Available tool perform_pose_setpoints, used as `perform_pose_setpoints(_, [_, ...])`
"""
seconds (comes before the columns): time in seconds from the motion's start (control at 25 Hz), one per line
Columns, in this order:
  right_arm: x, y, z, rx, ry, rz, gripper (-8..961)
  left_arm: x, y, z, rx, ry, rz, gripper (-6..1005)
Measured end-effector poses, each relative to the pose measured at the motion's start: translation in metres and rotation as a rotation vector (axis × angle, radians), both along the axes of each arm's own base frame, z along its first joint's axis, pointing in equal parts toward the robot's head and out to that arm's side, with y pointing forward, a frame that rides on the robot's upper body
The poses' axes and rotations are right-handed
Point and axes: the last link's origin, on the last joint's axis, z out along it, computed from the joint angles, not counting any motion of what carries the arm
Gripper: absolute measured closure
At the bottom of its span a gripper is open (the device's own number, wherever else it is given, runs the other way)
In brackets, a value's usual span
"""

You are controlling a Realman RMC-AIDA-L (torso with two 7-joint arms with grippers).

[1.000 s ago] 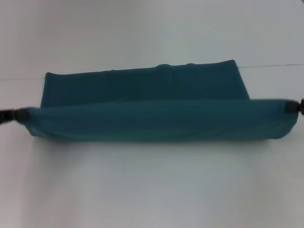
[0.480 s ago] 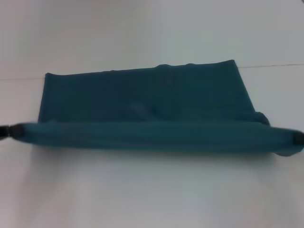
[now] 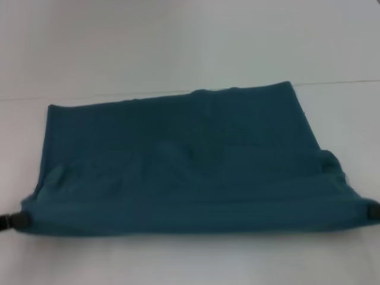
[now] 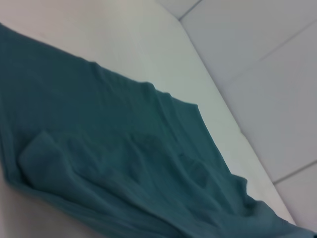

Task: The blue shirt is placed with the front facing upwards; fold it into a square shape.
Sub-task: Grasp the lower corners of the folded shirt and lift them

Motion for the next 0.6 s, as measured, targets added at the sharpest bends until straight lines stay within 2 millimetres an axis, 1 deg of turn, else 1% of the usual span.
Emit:
perform_pose_setpoints(0.28, [0.012,-0.039,-0.005,-0.037,0.050,-0.040,921,-0.012,-0.032,-0.008,-0.041,-0.025,0.018,987])
perform_pose_setpoints(0.44, [0.018,-0.057,-0.008,-0.048,0.072,-0.071,921,-0.012,-0.037,-0.011,-0.060,-0.036,0.012,987])
perform_pose_setpoints(0.6, [0.017,-0.075,-0.013,-0.059,0.118,-0.085,922,-0.012,-0.044,-0.012,-0.075,-0.044,0.012,987])
